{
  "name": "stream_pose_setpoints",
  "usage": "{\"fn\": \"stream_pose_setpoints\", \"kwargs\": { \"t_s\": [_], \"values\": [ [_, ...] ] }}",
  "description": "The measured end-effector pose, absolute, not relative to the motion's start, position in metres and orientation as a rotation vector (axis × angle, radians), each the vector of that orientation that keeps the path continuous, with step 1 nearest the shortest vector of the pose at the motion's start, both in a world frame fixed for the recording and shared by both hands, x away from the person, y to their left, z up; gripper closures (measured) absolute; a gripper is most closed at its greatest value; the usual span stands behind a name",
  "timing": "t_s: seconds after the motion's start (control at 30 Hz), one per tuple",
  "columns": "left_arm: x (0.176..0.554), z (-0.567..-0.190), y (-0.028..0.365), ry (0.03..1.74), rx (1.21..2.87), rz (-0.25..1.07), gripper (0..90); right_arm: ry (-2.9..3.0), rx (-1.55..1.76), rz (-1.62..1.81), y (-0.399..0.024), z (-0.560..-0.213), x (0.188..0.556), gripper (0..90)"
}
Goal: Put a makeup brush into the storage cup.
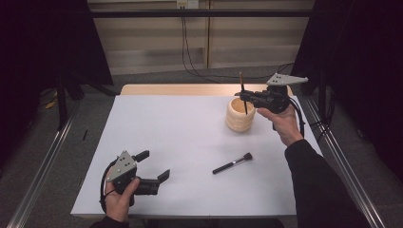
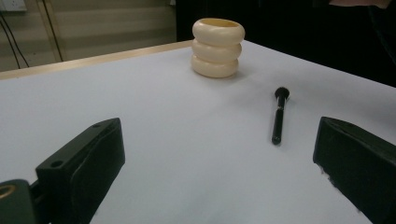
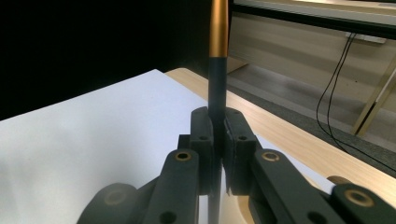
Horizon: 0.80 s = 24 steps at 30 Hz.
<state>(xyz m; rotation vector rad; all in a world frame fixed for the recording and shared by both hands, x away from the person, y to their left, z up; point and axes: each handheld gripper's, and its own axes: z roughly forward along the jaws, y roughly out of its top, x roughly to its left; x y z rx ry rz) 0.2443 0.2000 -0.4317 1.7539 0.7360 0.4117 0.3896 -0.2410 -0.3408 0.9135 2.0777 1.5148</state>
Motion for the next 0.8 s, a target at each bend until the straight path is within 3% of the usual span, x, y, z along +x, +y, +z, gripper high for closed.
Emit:
{"fn": "stream_pose_setpoints", "kwargs": {
  "t_s": [0.8],
  "values": [
    [0.246, -0.433, 0.202, 0.744, 1.75, 0.402, 2.3, 2.048, 1.006, 1.433, -0.244, -0.372, 0.44, 83.4]
  ]
}}
